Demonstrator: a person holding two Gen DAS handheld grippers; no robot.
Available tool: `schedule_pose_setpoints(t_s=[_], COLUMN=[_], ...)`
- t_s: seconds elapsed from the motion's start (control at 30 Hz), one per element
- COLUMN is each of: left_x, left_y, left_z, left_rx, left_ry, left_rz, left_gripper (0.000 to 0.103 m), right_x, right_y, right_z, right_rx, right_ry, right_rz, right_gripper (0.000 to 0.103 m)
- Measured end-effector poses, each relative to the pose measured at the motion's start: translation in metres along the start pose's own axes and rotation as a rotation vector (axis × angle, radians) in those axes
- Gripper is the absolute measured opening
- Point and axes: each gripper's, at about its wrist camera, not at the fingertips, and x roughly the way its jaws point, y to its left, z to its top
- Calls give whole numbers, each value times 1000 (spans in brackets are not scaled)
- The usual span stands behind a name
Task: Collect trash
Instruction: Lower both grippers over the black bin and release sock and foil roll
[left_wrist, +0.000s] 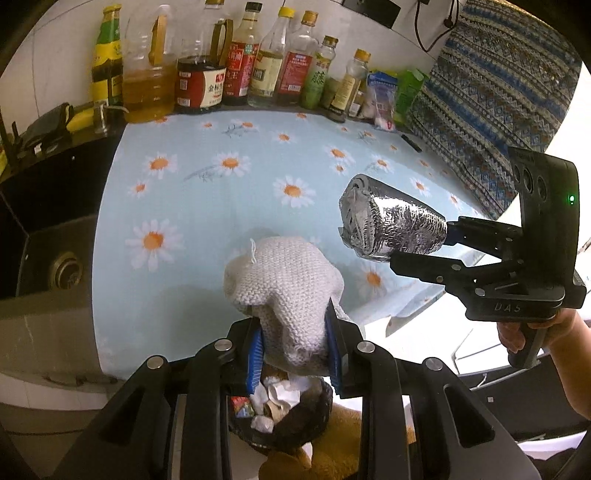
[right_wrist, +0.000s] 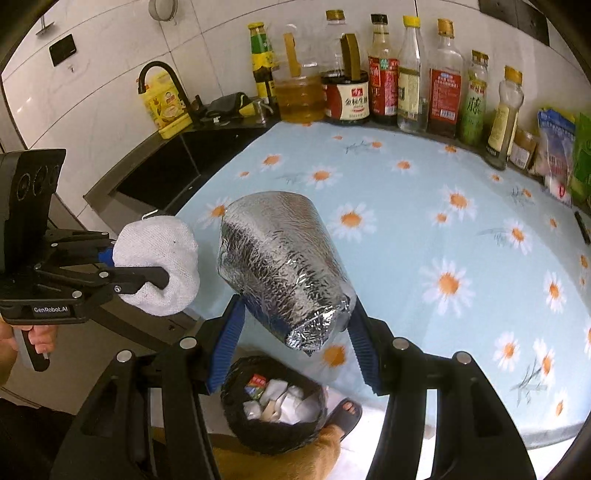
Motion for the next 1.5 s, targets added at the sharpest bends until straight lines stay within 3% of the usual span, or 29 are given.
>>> schedule_pose_setpoints(t_s=[0.5,0.77,1.0,1.13,1.23,1.5], left_x=[26,48,68,75,78,77], left_y=[9,14,15,17,20,20], left_z=[-74,-104,-109,-111,-110,-97], left_rx=[-78,-101,-111,-139,-149,-136], left_ry=[160,249,306,346,364,362], left_rz=[-25,-14,2,13,30,36], left_gripper=[26,26,27,35,51,51], right_x=[35,56,74,83,87,85], right_y=[39,33,31,28,22,8], right_z=[-73,-106,-124,-133,-135,-128], right_rx=[19,85,129,174,202,254], right_ry=[138,213,263,287,291,262], right_rz=[57,62,86,106,114,118], right_gripper=[57,57,58,62,69,70])
